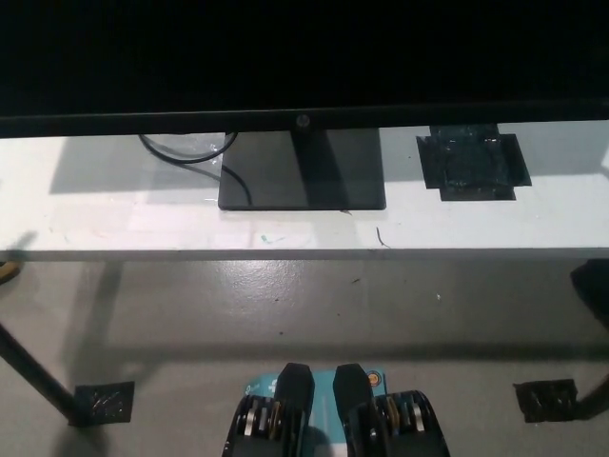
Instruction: The monitor is placed at the center of the table and the robot uses both its hand to grab the left and right sides of the monitor to tilt the angle of the monitor downwards
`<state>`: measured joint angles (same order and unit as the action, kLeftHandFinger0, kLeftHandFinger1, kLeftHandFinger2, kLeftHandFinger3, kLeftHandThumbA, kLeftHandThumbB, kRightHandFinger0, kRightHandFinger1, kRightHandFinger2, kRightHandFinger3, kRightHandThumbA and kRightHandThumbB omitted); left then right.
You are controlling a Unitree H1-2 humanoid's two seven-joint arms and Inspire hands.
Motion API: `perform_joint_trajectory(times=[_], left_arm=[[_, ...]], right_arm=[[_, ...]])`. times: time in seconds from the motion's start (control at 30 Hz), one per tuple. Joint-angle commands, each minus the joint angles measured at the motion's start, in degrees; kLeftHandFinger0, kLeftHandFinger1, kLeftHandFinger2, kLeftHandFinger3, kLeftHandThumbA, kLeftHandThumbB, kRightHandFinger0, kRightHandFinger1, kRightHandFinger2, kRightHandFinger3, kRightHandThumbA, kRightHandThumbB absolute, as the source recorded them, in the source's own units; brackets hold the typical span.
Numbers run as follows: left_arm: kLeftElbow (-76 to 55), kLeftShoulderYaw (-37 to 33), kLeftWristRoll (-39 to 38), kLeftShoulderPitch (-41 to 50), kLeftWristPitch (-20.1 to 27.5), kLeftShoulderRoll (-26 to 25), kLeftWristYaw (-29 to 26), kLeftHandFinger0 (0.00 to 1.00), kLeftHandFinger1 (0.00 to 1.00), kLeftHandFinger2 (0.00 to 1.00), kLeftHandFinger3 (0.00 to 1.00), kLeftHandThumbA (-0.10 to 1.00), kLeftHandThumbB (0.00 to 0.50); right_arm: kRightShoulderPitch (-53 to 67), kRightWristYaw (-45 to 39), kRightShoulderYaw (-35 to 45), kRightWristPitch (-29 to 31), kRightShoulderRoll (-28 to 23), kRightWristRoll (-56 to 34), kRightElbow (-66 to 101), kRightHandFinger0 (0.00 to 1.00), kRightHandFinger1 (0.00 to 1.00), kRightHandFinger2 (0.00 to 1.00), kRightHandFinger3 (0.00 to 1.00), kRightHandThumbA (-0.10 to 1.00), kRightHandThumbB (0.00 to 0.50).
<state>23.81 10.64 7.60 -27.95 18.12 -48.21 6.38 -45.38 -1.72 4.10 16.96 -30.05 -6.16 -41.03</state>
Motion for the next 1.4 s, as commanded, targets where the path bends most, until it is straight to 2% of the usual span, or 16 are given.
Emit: perform_joint_trajectory(times=[0.0,0.07,0.27,0.4,0.47,0.6,0.7,0.77,0.8,0.97,1.03,1.1,1.2,1.27,1.33,1.37], left_arm=[[3.32,-1.29,1.58,-4.86,0.83,-4.06,1.59,1.00,1.00,1.00,1.00,0.85,0.320],[7.15,-2.71,1.43,-7.34,2.17,-4.04,2.23,1.00,1.00,1.00,1.00,0.88,0.369],[12.85,-6.63,3.47,-12.68,1.59,-3.88,2.86,1.00,1.00,1.00,1.00,0.88,0.352],[17.44,-9.62,6.14,-16.27,3.19,-4.04,2.12,1.00,1.00,1.00,1.00,0.93,0.348],[19.89,-10.67,6.86,-17.58,5.08,-3.87,1.44,1.00,1.00,1.00,1.00,0.93,0.340],[19.37,-11.70,7.51,-18.54,3.97,-3.44,1.39,1.00,1.00,1.00,1.00,0.97,0.414],[20.41,-12.97,9.37,-19.67,3.75,-2.96,0.70,1.00,1.00,1.00,1.00,1.00,0.437],[22.30,-13.95,10.11,-20.58,5.07,-2.74,0.70,1.00,1.00,1.00,1.00,1.00,0.456],[22.54,-14.50,10.48,-20.96,4.79,-2.59,1.08,1.00,1.00,1.00,1.00,1.00,0.459],[23.33,-16.93,12.76,-22.33,5.36,-1.72,0.25,1.00,1.00,1.00,1.00,1.00,0.441],[24.72,-17.61,13.08,-23.20,6.30,-1.36,-0.17,1.00,1.00,1.00,1.00,1.00,0.441],[24.04,-18.13,13.09,-23.47,5.23,-0.60,0.14,1.00,1.00,1.00,1.00,1.00,0.494],[24.92,-19.10,12.90,-24.65,6.26,0.10,1.30,1.00,1.00,1.00,1.00,0.99,0.475],[24.70,-19.69,13.15,-25.05,5.87,0.41,1.62,1.00,1.00,1.00,1.00,0.99,0.478],[25.09,-20.42,13.51,-25.61,5.62,0.85,1.74,1.00,1.00,1.00,1.00,0.98,0.492],[25.68,-20.82,13.69,-26.03,5.82,1.03,1.68,1.00,1.00,1.00,1.00,0.99,0.499]], right_arm=[[-6.44,-3.81,0.11,1.69,-2.78,0.44,-4.31,1.00,1.00,1.00,1.00,1.00,0.465],[-7.48,-4.65,-0.40,0.54,-2.95,1.06,-4.48,1.00,1.00,1.00,1.00,1.00,0.488],[-11.49,-9.23,-1.51,1.05,-2.76,0.64,-8.01,1.00,1.00,1.00,1.00,1.00,0.479],[-12.52,-17.54,-1.20,-2.57,-2.72,-3.39,-7.77,1.00,1.00,1.00,1.00,1.00,0.382],[-13.15,-22.41,-1.04,-3.50,-3.00,-5.27,-8.85,1.00,1.00,1.00,1.00,0.99,0.413],[-15.29,-33.60,-0.88,-8.46,-4.49,-8.77,-11.69,1.00,1.00,1.00,1.00,0.93,0.457],[-16.40,-38.62,0.07,-12.29,-4.90,-11.14,-12.88,1.00,1.00,1.00,1.00,0.87,0.418],[-17.76,-42.19,0.61,-14.54,-4.83,-12.21,-14.99,1.00,1.00,1.00,1.00,0.77,0.475],[-18.08,-43.80,0.20,-15.68,-4.86,-12.29,-14.90,1.00,1.00,1.00,1.00,0.76,0.462],[-19.91,-48.88,-1.52,-18.14,-4.66,-10.86,-17.32,1.00,1.00,1.00,1.00,0.68,0.500],[-20.34,-49.08,-2.07,-19.46,-4.61,-10.02,-17.05,1.00,1.00,1.00,1.00,0.66,0.500],[-20.87,-48.01,-2.76,-22.04,-4.07,-8.79,-16.80,1.00,1.00,1.00,1.00,0.61,0.500],[-21.08,-48.35,-2.96,-22.36,-4.07,-7.98,-17.44,1.00,1.00,1.00,1.00,0.59,0.492],[-21.09,-49.43,-2.65,-22.39,-4.12,-8.18,-17.88,1.00,1.00,1.00,1.00,0.56,0.445],[-20.83,-49.01,-3.20,-21.77,-4.56,-6.90,-17.49,1.00,1.00,1.00,1.00,0.59,0.483],[-20.76,-48.96,-3.10,-21.76,-4.77,-6.77,-17.36,1.00,1.00,1.00,1.00,0.60,0.463]])
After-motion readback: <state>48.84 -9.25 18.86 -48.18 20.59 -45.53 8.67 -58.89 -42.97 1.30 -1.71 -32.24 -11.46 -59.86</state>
